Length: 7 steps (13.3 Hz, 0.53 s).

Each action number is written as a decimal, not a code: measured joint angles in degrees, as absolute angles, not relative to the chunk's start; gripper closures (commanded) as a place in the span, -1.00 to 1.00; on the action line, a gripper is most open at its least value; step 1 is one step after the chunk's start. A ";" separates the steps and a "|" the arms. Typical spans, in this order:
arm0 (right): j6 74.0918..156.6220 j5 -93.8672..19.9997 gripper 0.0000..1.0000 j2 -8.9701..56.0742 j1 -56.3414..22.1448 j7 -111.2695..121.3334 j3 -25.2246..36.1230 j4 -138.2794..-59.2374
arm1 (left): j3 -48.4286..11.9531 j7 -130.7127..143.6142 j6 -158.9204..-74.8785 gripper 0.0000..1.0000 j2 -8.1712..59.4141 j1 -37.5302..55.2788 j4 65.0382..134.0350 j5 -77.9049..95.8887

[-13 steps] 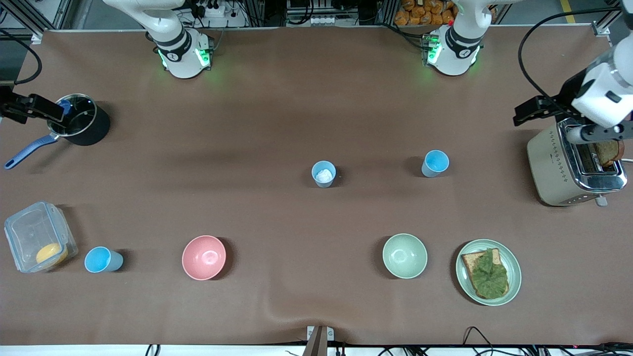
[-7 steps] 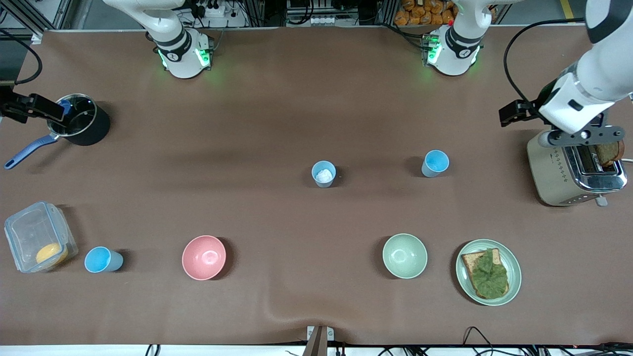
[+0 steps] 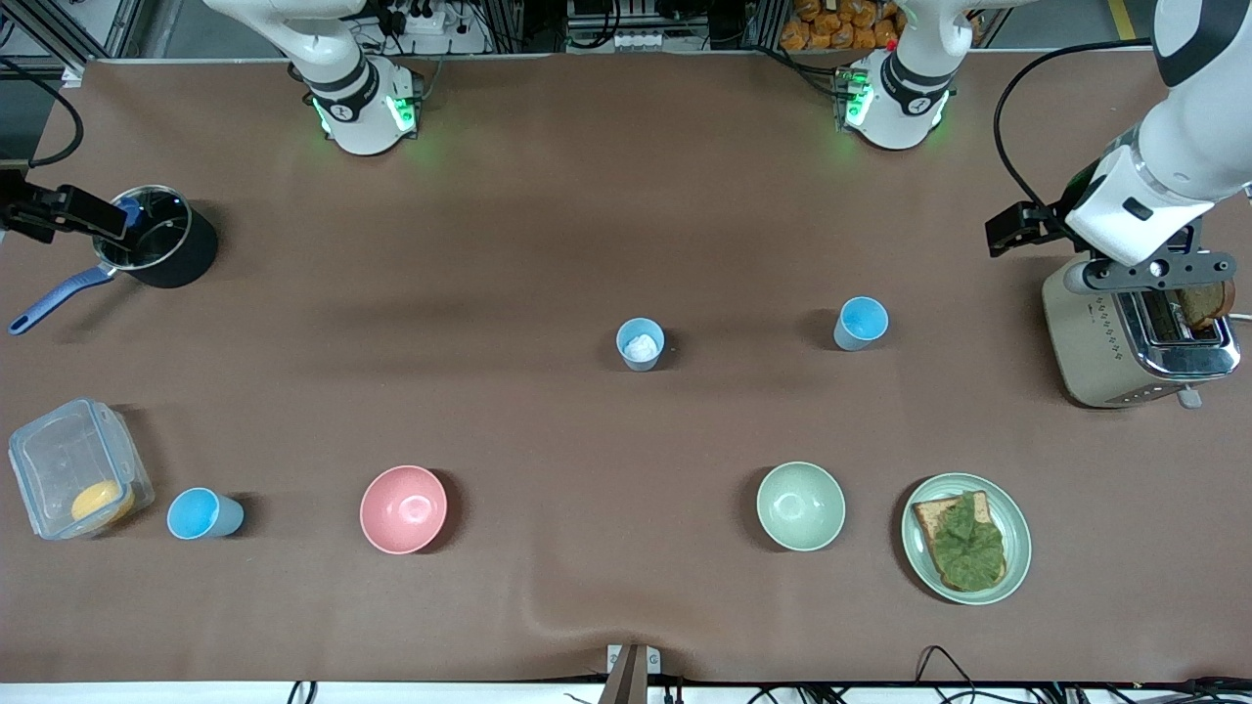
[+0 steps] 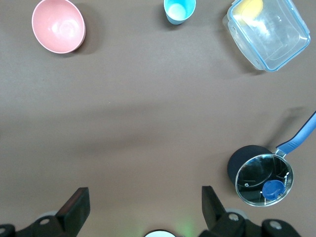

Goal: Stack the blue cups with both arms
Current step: 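Move the left gripper from the toaster toward the other blue cup, then lower the left gripper onto the blue cup and grasp it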

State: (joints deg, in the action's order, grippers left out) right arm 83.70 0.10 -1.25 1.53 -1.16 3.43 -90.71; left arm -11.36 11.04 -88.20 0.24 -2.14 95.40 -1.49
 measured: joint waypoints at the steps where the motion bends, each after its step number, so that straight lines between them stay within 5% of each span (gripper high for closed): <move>1: 83.69 0.10 -1.00 -1.25 1.53 -1.16 3.46 -90.72 | -11.43 11.04 -89.46 -1.00 0.23 -2.13 96.27 -1.49; 7: 83.66 0.10 -1.00 -1.25 1.58 -1.16 3.73 -90.98 | -13.37 11.28 -98.69 -1.00 0.15 -1.99 103.29 0.52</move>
